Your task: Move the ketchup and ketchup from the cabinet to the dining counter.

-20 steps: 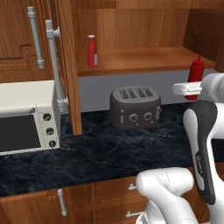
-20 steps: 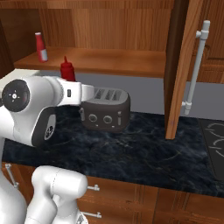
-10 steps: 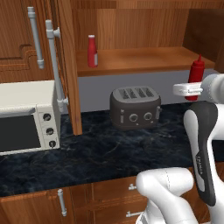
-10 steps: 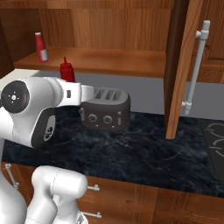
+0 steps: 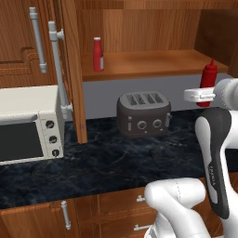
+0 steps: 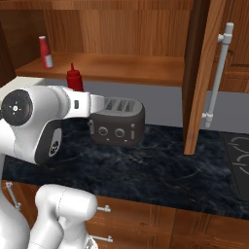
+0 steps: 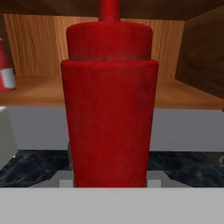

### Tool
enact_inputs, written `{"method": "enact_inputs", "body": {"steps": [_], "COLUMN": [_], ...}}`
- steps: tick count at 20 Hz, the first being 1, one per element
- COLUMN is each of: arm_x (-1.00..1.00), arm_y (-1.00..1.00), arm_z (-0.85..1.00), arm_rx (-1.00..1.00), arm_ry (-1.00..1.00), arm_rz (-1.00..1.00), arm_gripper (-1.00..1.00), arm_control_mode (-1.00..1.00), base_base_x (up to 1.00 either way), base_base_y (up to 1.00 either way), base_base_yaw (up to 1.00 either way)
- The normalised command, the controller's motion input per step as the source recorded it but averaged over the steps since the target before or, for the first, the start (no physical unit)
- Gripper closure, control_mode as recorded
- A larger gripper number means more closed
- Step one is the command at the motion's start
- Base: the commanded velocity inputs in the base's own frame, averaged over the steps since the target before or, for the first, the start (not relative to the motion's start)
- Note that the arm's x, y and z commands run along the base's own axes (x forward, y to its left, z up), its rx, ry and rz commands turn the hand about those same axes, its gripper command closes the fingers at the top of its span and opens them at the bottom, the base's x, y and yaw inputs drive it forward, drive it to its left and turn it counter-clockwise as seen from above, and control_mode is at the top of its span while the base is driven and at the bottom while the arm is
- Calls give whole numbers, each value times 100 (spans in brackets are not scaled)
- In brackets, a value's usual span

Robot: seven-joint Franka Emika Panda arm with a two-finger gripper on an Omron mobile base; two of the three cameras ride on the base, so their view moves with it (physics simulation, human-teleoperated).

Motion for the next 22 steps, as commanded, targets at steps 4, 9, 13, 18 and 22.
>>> {"method": "enact_inputs", "body": {"steps": [4, 9, 13, 18, 22], "arm_x": [0, 0, 0, 0, 0], "arm_y": [0, 0, 0, 0, 0], "arm_z": [0, 0, 0, 0, 0], "arm_rx": [0, 0, 0, 0, 0], "arm_ry": [0, 0, 0, 0, 0], "arm_rz": [0, 0, 0, 0, 0], "arm_gripper": [100, 100, 100, 100, 100], "arm_control_mode": [100, 100, 100, 100, 100], "base_base_x": [-12, -62, -98, -100, -100], "base_base_y": [0, 10, 24, 44, 40], "base_base_yaw": [0, 3, 16, 34, 68]}}
